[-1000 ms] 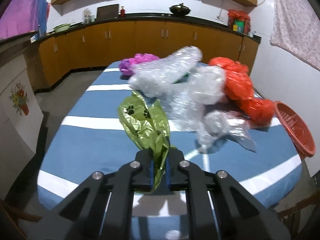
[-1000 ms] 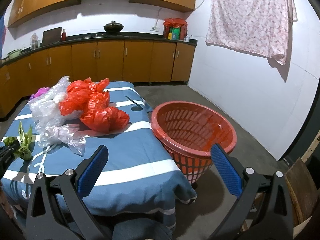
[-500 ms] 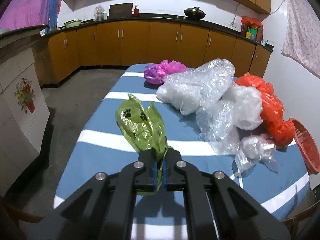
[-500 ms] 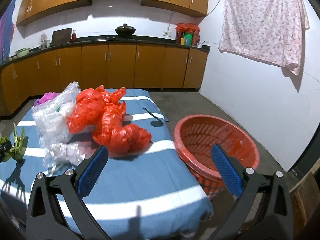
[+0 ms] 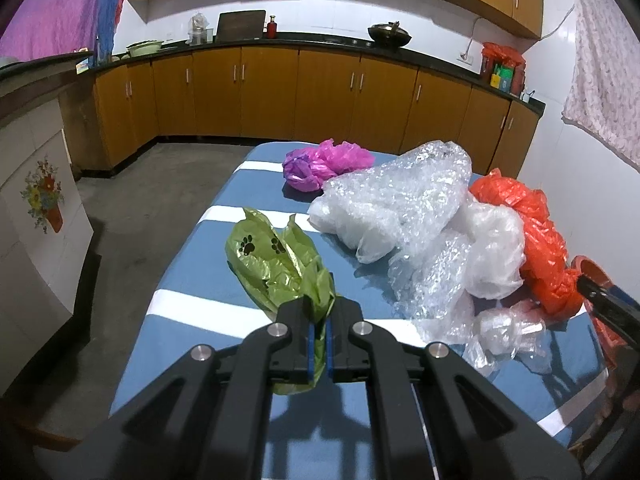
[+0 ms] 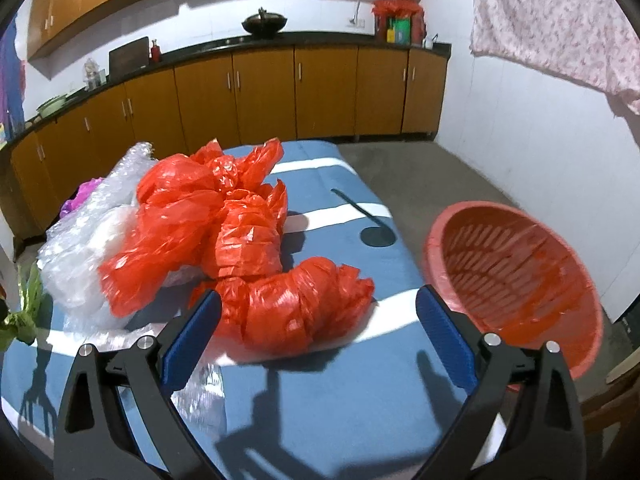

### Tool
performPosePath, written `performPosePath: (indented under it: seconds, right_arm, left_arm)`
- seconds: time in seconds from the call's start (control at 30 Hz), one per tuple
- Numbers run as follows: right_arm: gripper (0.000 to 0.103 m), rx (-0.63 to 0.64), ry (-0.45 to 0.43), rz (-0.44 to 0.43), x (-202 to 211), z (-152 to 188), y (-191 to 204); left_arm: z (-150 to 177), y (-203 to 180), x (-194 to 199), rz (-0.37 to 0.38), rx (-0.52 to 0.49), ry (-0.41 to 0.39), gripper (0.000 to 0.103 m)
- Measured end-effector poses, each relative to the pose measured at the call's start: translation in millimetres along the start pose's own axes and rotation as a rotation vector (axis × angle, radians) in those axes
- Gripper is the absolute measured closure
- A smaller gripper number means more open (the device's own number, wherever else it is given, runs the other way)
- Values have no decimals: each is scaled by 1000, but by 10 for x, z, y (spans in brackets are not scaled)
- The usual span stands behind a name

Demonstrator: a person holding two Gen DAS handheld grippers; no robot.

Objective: Collect trash
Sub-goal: 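Grasp a red plastic bag with the right gripper while the left holds the green bag, then carry both bags over the orange basket and open both grippers to drop them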

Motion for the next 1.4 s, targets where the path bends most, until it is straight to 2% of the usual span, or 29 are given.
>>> performPosePath:
  seconds: [0.03, 0.1, 0.17, 0.23, 0.43, 0.7, 0.97, 1.2, 1.4]
  right_arm:
    - [13, 3, 13, -6, -53, 4, 15]
    - [35, 12, 66, -49, -170, 48, 66]
    - [47, 11, 98, -98, -243, 95, 118]
    - [57, 28, 80, -96, -220, 125, 138]
    - [73, 13, 66, -108, -139, 126, 64]
    - [74, 4, 12, -95, 119, 48, -127]
    - [74, -11, -54, -71, 389, -111, -409]
    - [74, -47, -97, 9, 544, -237, -883]
    - [74, -97, -118, 126, 642, -292, -1499]
  left_arm:
    - [-6, -9, -4, 3, 0, -2, 98]
    - [-21, -36, -2, 8, -4, -5, 98]
    - [-41, -56, 6, 14, -7, -11, 98]
    - [-62, -74, 21, 17, -8, -16, 98]
    - [-113, -87, 118, 32, -10, -36, 98]
    - [-273, -198, 449, 79, -39, -99, 98]
    - [-458, -601, 730, 172, -75, -129, 98]
    - [-582, -1324, 861, 310, -136, -130, 98]
    - [-586, -2289, 848, 467, -220, -112, 98]
Point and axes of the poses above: each gripper's, at about its wrist camera, not at the fingertips, and x roughly against the way its jaws point, y to its left, z to its underside, the point moved 6 cm from there along -x, roughly the way its jaws point, and after that the axes turned 1 degree about x, right-handed, at the moved point
